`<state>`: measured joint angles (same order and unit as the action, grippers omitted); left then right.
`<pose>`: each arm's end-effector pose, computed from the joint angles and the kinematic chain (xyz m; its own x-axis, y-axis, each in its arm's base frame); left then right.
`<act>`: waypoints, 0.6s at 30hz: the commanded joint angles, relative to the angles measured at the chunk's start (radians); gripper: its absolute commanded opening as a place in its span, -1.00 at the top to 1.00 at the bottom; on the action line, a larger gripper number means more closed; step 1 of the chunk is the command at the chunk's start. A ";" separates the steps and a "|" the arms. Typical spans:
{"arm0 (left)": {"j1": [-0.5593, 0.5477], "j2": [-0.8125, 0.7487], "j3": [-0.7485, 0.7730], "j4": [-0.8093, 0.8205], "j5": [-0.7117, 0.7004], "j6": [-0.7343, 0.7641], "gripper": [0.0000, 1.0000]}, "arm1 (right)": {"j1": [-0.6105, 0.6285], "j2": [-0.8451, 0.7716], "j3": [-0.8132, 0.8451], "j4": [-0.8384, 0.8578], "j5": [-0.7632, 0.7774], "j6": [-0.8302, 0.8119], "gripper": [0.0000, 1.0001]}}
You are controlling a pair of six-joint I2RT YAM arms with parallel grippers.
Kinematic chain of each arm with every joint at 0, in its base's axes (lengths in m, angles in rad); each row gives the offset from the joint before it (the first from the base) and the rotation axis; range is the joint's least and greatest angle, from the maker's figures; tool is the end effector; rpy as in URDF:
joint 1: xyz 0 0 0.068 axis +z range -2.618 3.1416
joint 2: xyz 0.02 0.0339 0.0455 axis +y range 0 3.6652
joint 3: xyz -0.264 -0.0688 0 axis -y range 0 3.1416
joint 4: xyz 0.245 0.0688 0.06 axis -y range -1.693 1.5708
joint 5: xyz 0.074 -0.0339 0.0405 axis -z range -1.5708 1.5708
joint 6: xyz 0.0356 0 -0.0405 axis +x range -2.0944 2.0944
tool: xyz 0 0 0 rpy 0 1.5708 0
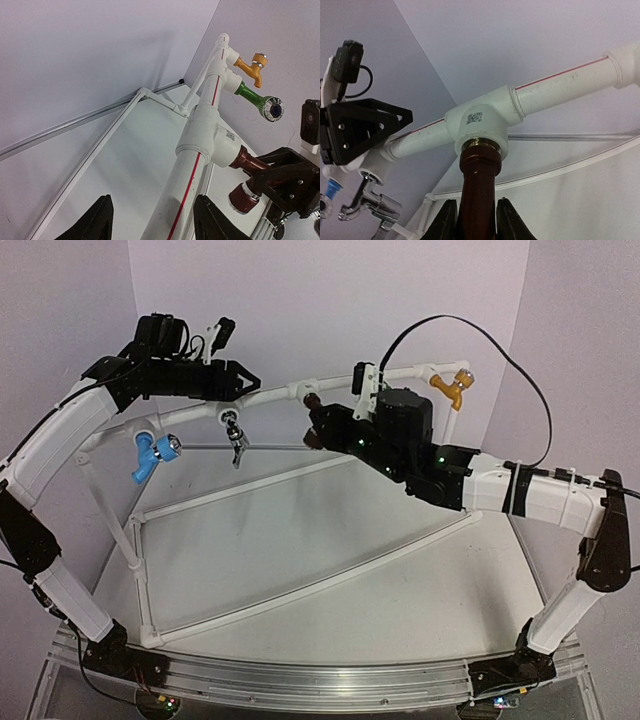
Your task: Install the water faucets
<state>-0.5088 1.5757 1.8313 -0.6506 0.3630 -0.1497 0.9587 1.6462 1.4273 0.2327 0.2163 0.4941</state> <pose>0.2927 -0.1777 0.4562 -0.4429 0.0874 -0.8923 0.6832 0.6774 -0.2728 0.2366 0.3237 0.3836 -0.3136 0.3594 -0.8789 -0.5990 0.6433 0.4768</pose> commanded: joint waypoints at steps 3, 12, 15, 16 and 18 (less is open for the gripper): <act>-0.016 0.026 -0.062 -0.279 0.038 -0.033 -0.14 | -0.089 -0.084 -0.042 0.272 -0.064 0.604 1.00; -0.016 0.016 -0.069 -0.273 0.041 -0.033 -0.14 | -0.092 -0.127 -0.060 0.380 -0.198 0.481 -0.02; -0.016 0.013 -0.070 -0.274 0.036 -0.031 -0.14 | -0.092 -0.174 -0.094 0.290 -0.156 0.389 -0.38; -0.016 0.013 -0.070 -0.275 0.034 -0.031 -0.14 | -0.092 -0.189 -0.108 0.256 -0.147 0.366 -0.50; -0.016 0.011 -0.075 -0.275 0.036 -0.031 -0.14 | -0.092 -0.216 -0.121 0.177 -0.155 0.305 -0.75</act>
<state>-0.5068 1.5654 1.8236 -0.6562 0.3634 -0.1507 0.8684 1.5326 1.3248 0.4463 0.0444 0.9156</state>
